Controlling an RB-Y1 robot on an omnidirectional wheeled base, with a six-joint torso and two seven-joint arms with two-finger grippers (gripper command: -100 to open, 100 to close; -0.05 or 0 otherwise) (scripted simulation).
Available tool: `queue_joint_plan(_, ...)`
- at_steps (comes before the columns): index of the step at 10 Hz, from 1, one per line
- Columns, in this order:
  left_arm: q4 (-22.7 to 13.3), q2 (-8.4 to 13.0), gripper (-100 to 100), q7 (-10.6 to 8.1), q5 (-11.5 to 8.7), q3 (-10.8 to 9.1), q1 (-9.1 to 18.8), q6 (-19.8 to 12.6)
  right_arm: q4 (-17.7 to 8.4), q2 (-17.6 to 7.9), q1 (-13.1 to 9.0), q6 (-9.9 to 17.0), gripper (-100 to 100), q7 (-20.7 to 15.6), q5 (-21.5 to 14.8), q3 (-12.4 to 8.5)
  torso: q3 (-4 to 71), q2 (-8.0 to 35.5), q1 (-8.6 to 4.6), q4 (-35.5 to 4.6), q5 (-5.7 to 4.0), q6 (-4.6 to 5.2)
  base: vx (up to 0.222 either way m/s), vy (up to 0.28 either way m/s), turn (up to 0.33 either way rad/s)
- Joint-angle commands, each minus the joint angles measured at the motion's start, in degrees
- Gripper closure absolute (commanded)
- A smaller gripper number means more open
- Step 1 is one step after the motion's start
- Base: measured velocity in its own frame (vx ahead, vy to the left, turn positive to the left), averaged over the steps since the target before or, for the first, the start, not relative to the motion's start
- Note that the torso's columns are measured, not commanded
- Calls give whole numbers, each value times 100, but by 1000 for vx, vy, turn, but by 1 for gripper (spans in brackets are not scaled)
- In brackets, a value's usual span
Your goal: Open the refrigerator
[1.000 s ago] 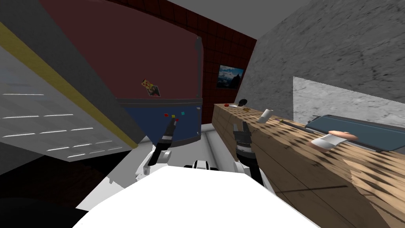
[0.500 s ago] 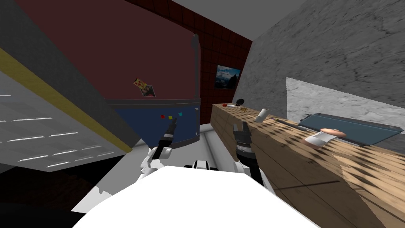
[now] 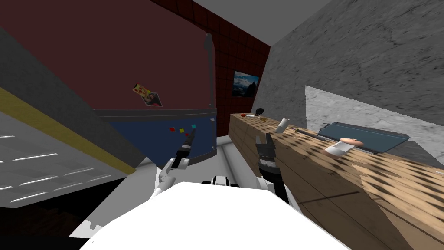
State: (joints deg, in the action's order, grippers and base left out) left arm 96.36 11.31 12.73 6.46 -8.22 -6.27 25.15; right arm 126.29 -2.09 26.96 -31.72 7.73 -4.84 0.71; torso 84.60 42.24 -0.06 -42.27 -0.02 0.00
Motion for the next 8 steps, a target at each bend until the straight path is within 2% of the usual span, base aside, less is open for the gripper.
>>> queue_joint_plan(1,-396,-7,-100,62,182,-111,267,-35,0,0,0,0,0,0,0,0,-3,5,6,-1,2,-3,41,-10,-69)
queue_joint_plan(2,-522,-7,-100,62,182,-111,267,-35,0,0,0,0,0,0,0,0,-4,6,8,-2,3,1,29,-8,-53)
queue_joint_plan(3,-731,5,-100,83,291,-186,428,-62,0,0,0,0,0,0,0,0,-6,10,8,-2,3,-1,28,-18,-95)
queue_joint_plan(6,-1055,15,-100,102,402,-259,583,-89,0,0,0,0,0,0,0,0,-3,4,3,-1,1,1,24,-18,-57)
queue_joint_plan(8,-1481,36,-100,131,630,-404,879,-138,0,0,0,0,0,0,0,0,0,0,2,0,1,1,41,-41,-106)
